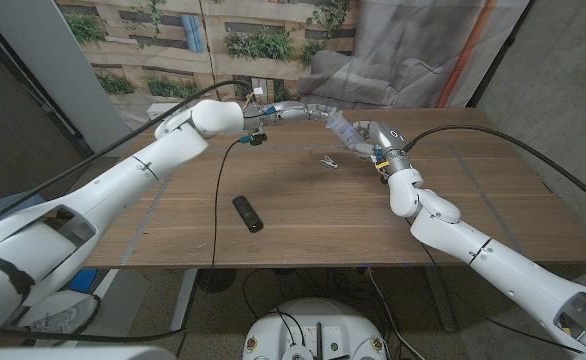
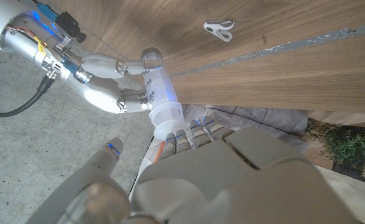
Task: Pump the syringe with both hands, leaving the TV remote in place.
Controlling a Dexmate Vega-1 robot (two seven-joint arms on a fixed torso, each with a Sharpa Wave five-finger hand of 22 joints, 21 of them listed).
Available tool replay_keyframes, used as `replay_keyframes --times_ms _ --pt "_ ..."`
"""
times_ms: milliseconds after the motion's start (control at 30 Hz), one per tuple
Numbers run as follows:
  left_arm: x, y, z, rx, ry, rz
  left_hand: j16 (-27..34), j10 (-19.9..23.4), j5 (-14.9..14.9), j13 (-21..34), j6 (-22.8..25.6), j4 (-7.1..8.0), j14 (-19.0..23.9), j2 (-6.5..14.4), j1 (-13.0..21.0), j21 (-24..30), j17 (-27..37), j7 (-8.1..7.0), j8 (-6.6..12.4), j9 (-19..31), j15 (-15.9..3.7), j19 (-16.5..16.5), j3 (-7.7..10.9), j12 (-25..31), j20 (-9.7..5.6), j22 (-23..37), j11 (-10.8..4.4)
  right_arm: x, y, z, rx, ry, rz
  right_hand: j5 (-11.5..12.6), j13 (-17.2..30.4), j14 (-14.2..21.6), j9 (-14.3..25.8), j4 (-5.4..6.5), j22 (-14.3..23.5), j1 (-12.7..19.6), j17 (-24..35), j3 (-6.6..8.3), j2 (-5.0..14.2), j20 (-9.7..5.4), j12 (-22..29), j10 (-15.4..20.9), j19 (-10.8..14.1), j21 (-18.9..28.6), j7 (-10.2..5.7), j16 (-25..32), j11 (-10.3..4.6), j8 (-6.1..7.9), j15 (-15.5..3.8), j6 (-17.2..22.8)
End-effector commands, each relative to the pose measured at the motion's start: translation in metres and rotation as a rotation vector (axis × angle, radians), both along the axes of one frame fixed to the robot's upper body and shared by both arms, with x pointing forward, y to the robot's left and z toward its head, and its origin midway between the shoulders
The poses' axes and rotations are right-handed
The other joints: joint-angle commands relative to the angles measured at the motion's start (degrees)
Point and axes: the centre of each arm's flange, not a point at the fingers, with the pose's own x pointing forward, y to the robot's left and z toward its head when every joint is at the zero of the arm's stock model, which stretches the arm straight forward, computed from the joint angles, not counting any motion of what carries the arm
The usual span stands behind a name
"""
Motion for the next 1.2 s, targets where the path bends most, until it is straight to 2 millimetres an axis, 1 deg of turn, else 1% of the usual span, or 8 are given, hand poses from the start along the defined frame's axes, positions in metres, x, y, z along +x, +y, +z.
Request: replay_keyframes --times_ms 33,300,467,667,1000,1167,1200 --pt "-0.005 0.009 0.004 -0.012 -0.024 0.03 0.11 0.37 0.51 0.31 -0.26 0.21 0.09 4.95 0.56 0.48 0.18 0.02 0.22 0.3 -2.46 -0.23 0.19 0.41 -3.85 0.16 -0.18 0.002 0.0 -0.001 0.017 0.004 -0.001 0.32 0.2 0.37 0.2 0.26 0.16 3.58 0.11 0.35 9.19 -7.12 0.27 3.39 0.34 -0.23 -2.31 -0.17 -3.12 0.16 -6.4 2.77" --pt "-0.008 0.016 0.009 -0.014 -0.062 0.079 0.15 0.52 0.54 0.31 -0.01 0.25 0.27 5.03 0.62 0.57 0.17 -0.05 0.32 0.3 -2.37 0.04 0.26 0.47 -3.82 0.15 -0.12 0.003 -0.001 -0.003 0.053 0.017 0.023 0.31 0.21 0.25 0.2 0.31 0.16 3.51 0.12 0.3 9.13 -7.02 0.17 3.16 0.26 -0.27 -2.32 -0.33 -3.09 0.0 -6.35 2.77" --pt "-0.012 0.023 0.016 -0.024 -0.11 0.108 0.16 0.65 0.56 0.31 0.18 0.21 0.38 5.08 0.71 0.65 0.15 -0.13 0.38 0.31 -2.37 0.3 0.34 0.52 -3.86 0.14 -0.24 0.005 -0.003 -0.005 0.095 0.029 0.047 0.32 0.21 0.17 0.2 0.43 0.16 3.37 0.16 0.29 9.19 -6.89 0.11 2.99 0.04 -0.35 -2.35 -0.43 -3.1 -0.12 -6.23 2.74" --pt "-0.014 0.031 0.021 -0.049 -0.137 0.132 0.16 0.67 0.59 0.32 0.28 0.11 0.49 5.13 0.84 0.75 0.12 -0.29 0.39 0.31 -2.42 0.63 0.45 0.51 -3.81 0.13 -0.18 0.003 -0.005 -0.009 0.099 0.036 0.036 0.35 0.22 0.13 0.21 0.31 0.15 3.54 0.3 0.35 9.2 -6.84 0.09 2.88 -0.09 -0.38 -2.34 -0.44 -3.11 -0.25 -6.39 2.73" --pt "-0.019 0.035 0.031 -0.043 -0.181 0.152 0.1 0.46 0.62 0.33 0.39 -0.1 0.51 5.19 1.06 0.77 0.08 -0.53 0.39 0.32 -2.48 0.88 0.62 0.43 -3.77 0.12 -0.23 0.003 -0.005 -0.012 0.092 0.044 0.046 0.34 0.23 0.04 0.21 0.35 0.15 3.53 0.46 0.32 9.2 -6.79 0.05 2.65 -0.13 -0.37 -2.35 -0.5 -3.1 -0.48 -6.29 2.64" --pt "-0.022 0.038 0.035 -0.049 -0.193 0.165 0.09 0.44 0.63 0.33 0.4 -0.18 0.53 5.21 1.14 0.76 0.07 -0.65 0.38 0.32 -2.42 0.93 0.69 0.42 -3.73 0.12 -0.18 0.003 -0.005 -0.013 0.091 0.046 0.049 0.34 0.23 0.0 0.21 0.32 0.15 3.58 0.52 0.31 9.19 -6.78 0.08 2.65 -0.09 -0.35 -2.35 -0.52 -3.1 -0.56 -6.33 2.64" --pt "-0.023 0.042 0.036 -0.06 -0.197 0.176 0.09 0.43 0.63 0.34 0.39 -0.23 0.56 5.2 1.17 0.76 0.07 -0.68 0.37 0.32 -2.4 0.94 0.71 0.42 -3.71 0.11 -0.2 0.002 -0.005 -0.014 0.095 0.047 0.046 0.35 0.23 -0.02 0.22 0.29 0.15 3.62 0.54 0.33 9.18 -6.78 0.07 2.64 -0.09 -0.34 -2.35 -0.53 -3.1 -0.57 -6.38 2.64"
